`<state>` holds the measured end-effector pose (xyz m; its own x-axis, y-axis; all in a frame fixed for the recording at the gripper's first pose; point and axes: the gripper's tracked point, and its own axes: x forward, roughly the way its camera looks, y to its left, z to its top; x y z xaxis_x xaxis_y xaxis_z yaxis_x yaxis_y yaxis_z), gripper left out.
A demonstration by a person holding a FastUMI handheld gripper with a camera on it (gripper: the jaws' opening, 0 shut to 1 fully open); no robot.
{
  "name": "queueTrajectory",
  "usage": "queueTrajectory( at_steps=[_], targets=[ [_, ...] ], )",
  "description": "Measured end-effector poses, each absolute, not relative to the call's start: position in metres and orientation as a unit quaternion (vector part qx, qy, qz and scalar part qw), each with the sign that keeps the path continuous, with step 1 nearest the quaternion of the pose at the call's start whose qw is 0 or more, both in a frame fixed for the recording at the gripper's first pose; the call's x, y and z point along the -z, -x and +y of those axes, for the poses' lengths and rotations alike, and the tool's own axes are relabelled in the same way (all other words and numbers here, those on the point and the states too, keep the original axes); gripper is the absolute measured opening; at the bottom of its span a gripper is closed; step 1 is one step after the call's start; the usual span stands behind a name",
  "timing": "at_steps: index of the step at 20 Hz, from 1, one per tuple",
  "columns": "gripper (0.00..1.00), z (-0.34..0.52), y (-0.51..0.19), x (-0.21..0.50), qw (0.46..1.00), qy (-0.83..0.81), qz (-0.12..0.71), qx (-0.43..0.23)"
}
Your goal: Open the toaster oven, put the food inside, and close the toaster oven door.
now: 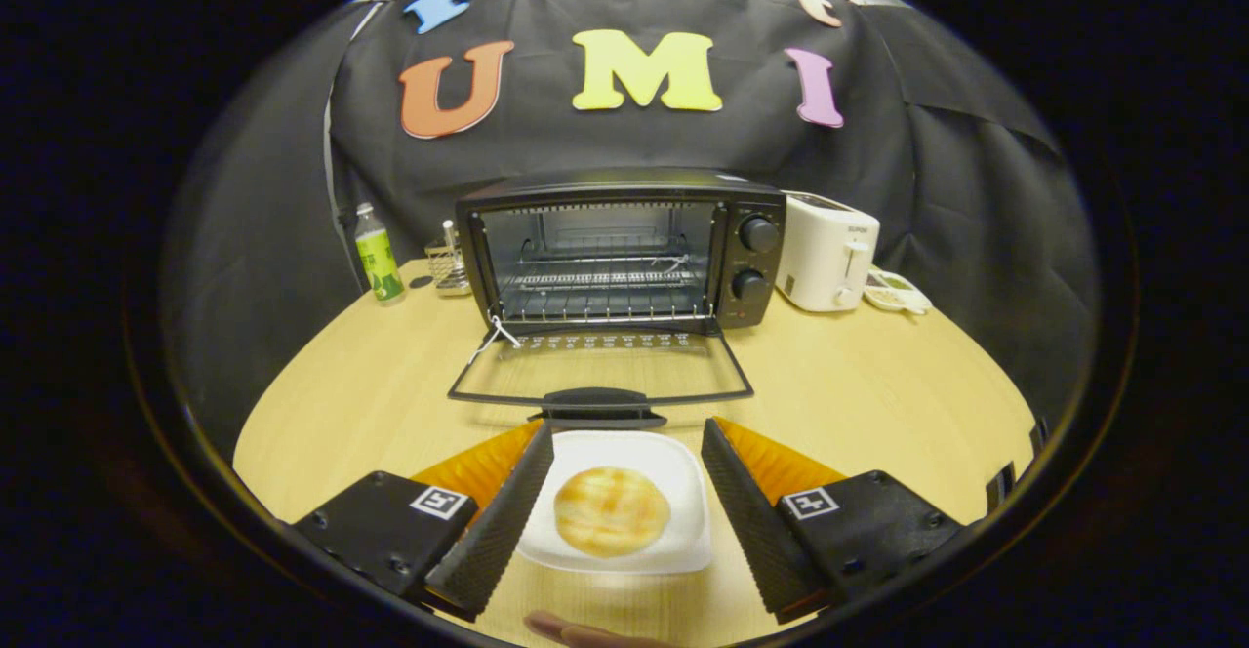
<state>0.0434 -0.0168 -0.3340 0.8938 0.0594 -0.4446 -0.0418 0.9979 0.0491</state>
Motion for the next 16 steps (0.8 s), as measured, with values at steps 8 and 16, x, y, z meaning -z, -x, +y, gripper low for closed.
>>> queueTrajectory(
  at_steps=[8,16],
  targets=[
    [0.99,-0.012,-0.028,0.379,0.973,0.003,0.229,-0.008],
    [0.99,-0.002,-0.029,0.394,0.968,0.005,0.249,-0.022]
  ],
)
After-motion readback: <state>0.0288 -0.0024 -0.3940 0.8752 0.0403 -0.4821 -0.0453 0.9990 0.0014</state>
